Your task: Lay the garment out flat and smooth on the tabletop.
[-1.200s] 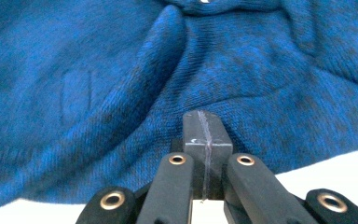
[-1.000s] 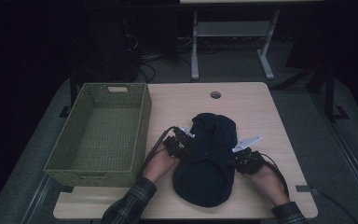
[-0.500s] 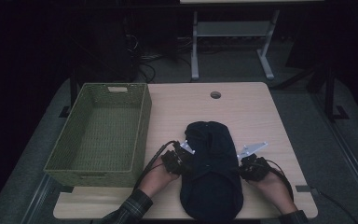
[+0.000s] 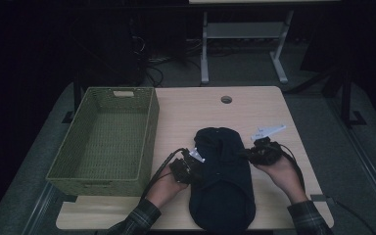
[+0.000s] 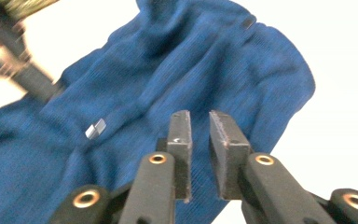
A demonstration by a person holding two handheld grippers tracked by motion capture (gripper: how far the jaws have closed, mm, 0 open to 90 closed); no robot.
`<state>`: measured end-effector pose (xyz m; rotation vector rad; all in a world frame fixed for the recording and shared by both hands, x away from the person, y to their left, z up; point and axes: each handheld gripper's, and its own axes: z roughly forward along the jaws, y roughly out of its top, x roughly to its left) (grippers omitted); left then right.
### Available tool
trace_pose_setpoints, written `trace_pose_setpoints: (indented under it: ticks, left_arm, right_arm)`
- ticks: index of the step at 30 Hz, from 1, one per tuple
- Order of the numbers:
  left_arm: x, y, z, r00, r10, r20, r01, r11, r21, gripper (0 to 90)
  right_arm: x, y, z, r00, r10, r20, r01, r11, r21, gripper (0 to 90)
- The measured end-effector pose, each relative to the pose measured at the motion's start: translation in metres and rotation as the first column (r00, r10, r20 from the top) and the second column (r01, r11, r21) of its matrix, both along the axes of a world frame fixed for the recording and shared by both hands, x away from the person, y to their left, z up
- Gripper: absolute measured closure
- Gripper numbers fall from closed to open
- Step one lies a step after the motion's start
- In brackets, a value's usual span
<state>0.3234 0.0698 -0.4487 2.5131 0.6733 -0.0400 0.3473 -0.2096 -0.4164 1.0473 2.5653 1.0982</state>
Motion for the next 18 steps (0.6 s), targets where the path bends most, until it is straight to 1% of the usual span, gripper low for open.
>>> trace_pose_setpoints:
  ticks: [2, 3, 5, 7, 9, 11, 12, 13, 14, 15, 18]
  left_arm:
    - [0.0, 0.0, 0.0, 0.9999, -0.01, 0.005, 0.01, 0.9999, 0.01, 90.0]
    - [0.0, 0.0, 0.0, 0.9999, -0.009, 0.006, 0.009, 0.9999, 0.009, 90.0]
    - [0.0, 0.0, 0.0, 1.0, -0.007, 0.006, 0.007, 1.0, 0.007, 90.0]
    - [0.0, 0.0, 0.0, 1.0, -0.005, 0.0, 0.005, 1.0, 0.004, 90.0]
    - [0.0, 0.001, 0.0, 1.0, -0.004, -0.002, 0.004, 1.0, 0.002, 90.0]
    - [0.001, 0.001, 0.0, 1.0, -0.004, -0.003, 0.004, 1.0, 0.0, 90.0]
    - [0.0, 0.001, -0.001, 1.0, 0.003, -0.006, -0.003, 1.0, -0.007, 90.0]
    - [0.001, 0.001, -0.001, 1.0, 0.001, -0.006, -0.001, 1.0, -0.005, 90.0]
    - [0.001, 0.001, -0.001, 1.0, 0.004, -0.009, -0.004, 1.0, -0.009, 90.0]
    - [0.0, 0.001, -0.001, 0.9999, 0.011, -0.013, -0.011, 0.9998, -0.016, 90.0]
    - [0.001, 0.001, -0.001, 0.9998, 0.012, -0.016, -0.012, 0.9998, -0.016, 90.0]
  right_arm:
    - [0.016, 0.003, 0.003, 0.9998, -0.015, 0.01, 0.015, 1.0, 0.003, 74.7]
    - [0.024, 0.004, 0.005, 0.9997, -0.024, 0.006, 0.024, 1.0, 0.01, 74.2]
    - [0.042, 0.006, 0.006, 0.9992, -0.036, 0.013, 0.036, 0.999, 0.021, 72.0]
    - [0.054, 0.009, 0.005, 0.9987, -0.051, 0.006, 0.05, 0.999, 0.014, 70.0]
    - [0.068, 0.01, 0.0, 0.998, -0.063, 0.008, 0.063, 0.998, -0.012, 68.1]
    - [0.076, 0.009, -0.005, 0.9957, -0.092, 0.009, 0.092, 0.996, -0.02, 67.0]
    - [0.081, 0.006, -0.009, 0.9947, -0.103, 0.006, 0.103, 0.995, -0.011, 67.0]
    - [0.085, 0.003, -0.015, 0.9933, -0.116, -0.004, 0.116, 0.993, -0.006, 66.9]
    - [0.089, 0.001, -0.021, 0.9906, -0.136, -0.015, 0.136, 0.991, -0.018, 65.3]
    - [0.093, -0.001, -0.025, 0.9892, -0.144, -0.026, 0.144, 0.989, -0.009, 64.4]
    - [0.1, -0.006, -0.035, 0.9864, -0.157, -0.047, 0.158, 0.987, 0.018, 62.9]
